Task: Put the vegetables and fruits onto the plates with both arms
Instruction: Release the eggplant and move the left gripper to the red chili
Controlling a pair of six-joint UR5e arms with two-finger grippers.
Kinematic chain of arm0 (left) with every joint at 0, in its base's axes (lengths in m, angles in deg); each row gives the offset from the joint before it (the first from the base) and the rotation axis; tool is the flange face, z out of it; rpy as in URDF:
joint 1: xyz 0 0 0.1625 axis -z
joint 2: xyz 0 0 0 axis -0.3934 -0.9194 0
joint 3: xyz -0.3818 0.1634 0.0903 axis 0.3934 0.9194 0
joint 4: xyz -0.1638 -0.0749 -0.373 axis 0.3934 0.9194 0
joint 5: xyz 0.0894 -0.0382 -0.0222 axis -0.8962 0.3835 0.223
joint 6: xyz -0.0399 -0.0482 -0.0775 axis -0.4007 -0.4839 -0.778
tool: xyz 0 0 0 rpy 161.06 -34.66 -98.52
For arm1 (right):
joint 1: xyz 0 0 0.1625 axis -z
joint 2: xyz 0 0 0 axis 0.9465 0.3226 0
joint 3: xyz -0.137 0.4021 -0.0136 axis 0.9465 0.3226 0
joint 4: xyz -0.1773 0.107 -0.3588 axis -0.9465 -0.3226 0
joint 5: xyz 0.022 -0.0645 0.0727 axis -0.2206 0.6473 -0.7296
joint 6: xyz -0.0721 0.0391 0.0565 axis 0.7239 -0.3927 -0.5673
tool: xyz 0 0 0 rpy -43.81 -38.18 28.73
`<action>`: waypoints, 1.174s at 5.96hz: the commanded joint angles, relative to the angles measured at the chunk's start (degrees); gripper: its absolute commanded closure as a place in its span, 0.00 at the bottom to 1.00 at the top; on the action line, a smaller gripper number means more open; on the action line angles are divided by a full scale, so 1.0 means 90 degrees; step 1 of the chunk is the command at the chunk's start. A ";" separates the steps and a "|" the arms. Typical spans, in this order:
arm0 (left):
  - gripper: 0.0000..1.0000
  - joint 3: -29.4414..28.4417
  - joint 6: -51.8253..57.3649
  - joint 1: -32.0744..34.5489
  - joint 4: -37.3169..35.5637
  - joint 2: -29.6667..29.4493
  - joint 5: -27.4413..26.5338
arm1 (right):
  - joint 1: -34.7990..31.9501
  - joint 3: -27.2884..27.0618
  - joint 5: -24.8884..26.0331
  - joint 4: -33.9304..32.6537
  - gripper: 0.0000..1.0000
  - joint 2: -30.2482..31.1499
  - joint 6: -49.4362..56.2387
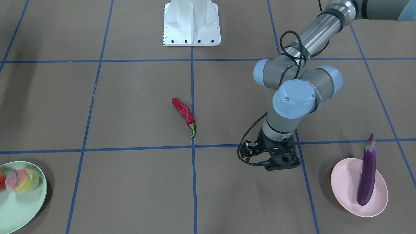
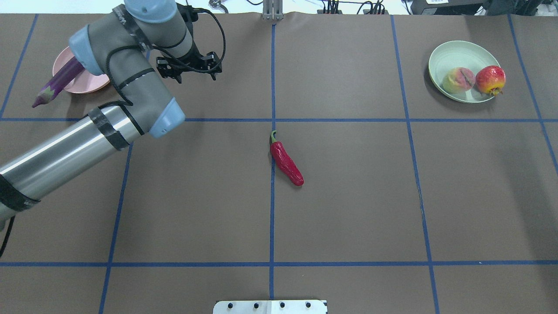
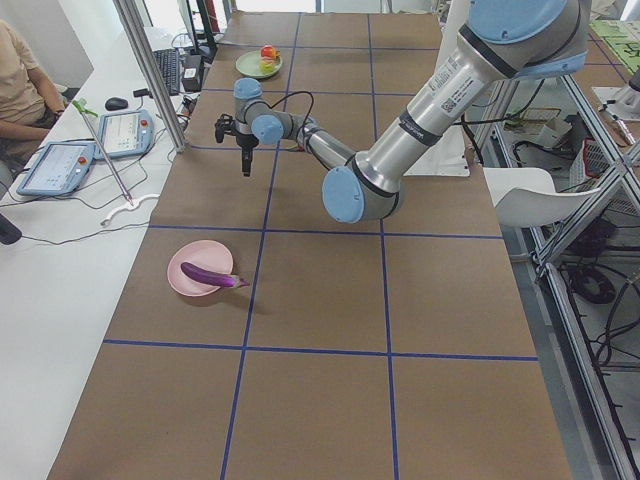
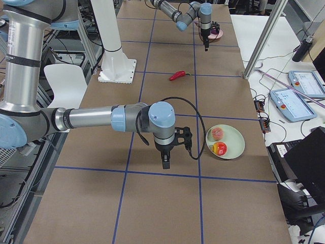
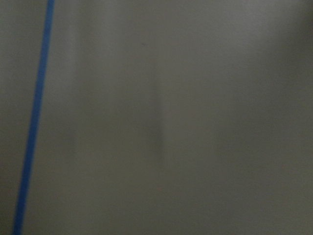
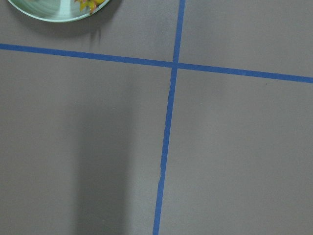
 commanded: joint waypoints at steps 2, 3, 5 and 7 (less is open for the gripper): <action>0.00 0.0052 -0.2437 -0.1561 -0.0270 -0.0630 -0.0945 | 0.0000 -0.0007 -0.0007 0.0000 0.00 0.0000 -0.0005; 0.00 0.0052 -0.2440 -0.1817 -0.1162 -0.1008 -0.0958 | 0.0000 -0.0007 -0.0007 0.0000 0.00 0.0000 -0.0005; 0.21 -0.0026 -0.2353 -0.2257 -0.1571 -0.1119 -0.1859 | 0.0000 -0.0007 -0.0017 0.0000 0.00 0.0000 -0.0005; 0.33 -0.0075 -0.2342 -0.2269 -0.1542 -0.1119 -0.1915 | 0.0010 -0.0007 -0.0017 0.0000 0.00 0.0000 -0.0005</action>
